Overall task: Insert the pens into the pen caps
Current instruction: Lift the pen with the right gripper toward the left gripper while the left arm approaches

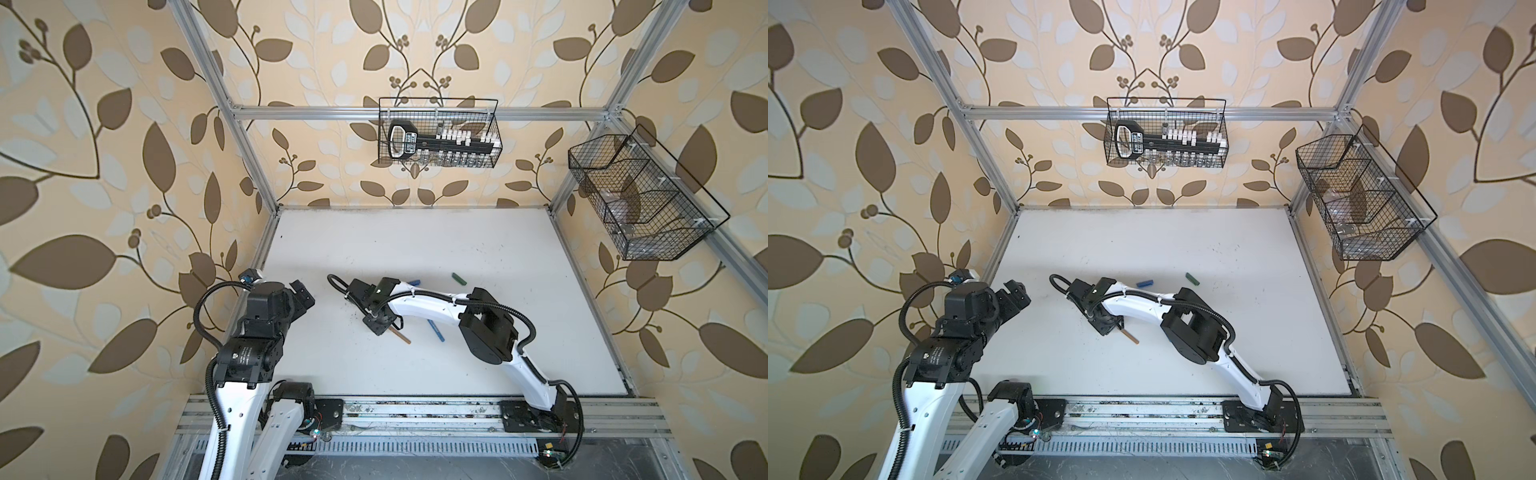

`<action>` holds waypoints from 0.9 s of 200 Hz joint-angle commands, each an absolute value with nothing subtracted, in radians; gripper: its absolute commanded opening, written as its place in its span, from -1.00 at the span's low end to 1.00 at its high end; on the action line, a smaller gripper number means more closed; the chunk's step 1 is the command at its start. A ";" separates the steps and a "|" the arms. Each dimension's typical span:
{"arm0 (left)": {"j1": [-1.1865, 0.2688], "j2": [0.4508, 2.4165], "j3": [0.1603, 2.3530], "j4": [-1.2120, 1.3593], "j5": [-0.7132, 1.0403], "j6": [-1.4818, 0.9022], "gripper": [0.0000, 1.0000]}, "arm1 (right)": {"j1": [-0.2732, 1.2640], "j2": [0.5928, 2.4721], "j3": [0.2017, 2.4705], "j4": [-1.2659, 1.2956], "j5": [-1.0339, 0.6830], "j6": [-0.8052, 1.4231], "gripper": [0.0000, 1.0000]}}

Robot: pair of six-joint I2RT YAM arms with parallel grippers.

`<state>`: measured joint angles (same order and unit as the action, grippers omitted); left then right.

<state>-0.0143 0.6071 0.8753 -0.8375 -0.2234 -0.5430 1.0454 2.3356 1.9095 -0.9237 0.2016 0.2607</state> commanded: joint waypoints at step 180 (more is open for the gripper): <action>-0.328 0.830 0.537 -0.118 0.355 -0.623 0.97 | 0.618 1.747 1.107 0.030 -0.522 0.630 -0.97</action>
